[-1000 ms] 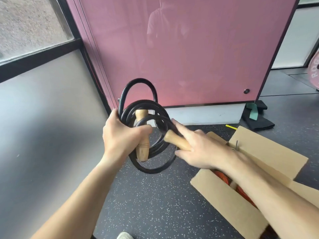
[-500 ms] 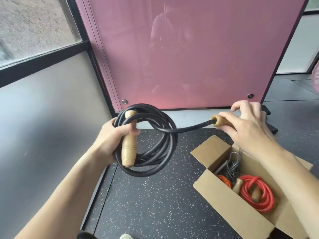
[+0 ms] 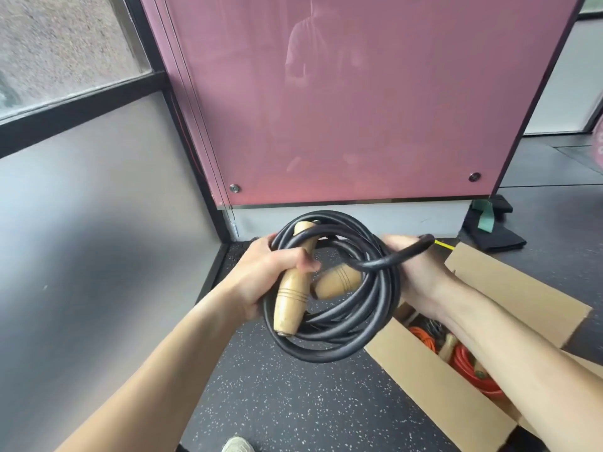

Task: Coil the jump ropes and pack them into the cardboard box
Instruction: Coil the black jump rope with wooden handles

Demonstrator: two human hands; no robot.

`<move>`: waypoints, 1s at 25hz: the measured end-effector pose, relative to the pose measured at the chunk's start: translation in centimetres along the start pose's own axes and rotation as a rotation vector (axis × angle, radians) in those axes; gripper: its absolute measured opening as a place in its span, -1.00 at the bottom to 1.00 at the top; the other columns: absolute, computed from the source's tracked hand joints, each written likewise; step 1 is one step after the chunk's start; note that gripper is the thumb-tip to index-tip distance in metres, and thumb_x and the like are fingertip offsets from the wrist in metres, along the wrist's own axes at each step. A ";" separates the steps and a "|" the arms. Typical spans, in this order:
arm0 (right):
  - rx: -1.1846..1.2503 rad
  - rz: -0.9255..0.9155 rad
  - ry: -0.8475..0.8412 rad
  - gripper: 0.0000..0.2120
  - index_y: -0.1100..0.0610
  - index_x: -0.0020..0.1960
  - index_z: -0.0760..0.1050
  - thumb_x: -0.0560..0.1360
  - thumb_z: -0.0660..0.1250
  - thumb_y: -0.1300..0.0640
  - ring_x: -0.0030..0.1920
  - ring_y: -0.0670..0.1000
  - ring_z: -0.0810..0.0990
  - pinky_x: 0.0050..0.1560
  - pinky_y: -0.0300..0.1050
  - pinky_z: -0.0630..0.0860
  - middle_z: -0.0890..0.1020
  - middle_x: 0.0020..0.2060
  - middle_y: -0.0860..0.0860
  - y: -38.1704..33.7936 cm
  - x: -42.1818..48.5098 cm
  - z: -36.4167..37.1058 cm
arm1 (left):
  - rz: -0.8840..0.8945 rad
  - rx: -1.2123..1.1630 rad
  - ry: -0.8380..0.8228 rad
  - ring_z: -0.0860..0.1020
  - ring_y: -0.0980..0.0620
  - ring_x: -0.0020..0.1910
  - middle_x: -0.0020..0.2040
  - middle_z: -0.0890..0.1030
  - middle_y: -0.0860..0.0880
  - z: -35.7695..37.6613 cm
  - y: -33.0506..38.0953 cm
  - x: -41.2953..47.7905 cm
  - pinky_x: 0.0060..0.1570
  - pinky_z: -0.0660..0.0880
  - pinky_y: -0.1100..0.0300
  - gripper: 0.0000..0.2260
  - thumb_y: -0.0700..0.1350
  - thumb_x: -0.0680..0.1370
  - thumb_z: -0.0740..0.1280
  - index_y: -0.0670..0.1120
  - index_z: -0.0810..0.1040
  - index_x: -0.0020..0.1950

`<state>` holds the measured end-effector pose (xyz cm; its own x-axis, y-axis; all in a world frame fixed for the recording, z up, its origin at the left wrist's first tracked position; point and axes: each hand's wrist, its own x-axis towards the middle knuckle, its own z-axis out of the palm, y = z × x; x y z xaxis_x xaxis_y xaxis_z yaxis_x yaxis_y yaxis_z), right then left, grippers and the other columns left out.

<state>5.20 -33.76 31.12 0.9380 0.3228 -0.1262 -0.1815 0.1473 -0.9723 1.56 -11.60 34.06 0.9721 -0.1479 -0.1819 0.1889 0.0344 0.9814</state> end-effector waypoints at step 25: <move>-0.020 0.230 -0.189 -0.50 0.21 0.15 0.64 0.23 0.62 0.21 -0.18 0.03 0.70 -0.14 0.03 0.63 0.71 -0.16 0.07 -0.3 -1.8 4.8 | 0.188 0.007 0.620 0.62 0.02 -0.32 -0.29 0.65 0.01 0.7 -1.4 1.1 -0.16 0.62 0.00 -0.62 -0.11 0.16 0.63 -0.12 0.59 -0.11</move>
<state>2.16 -29.84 32.57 0.8010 0.5142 -0.3066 -0.3754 0.0326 -0.9263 2.26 -12.49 32.55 0.8886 0.4587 -0.0067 0.0087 -0.0022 1.0000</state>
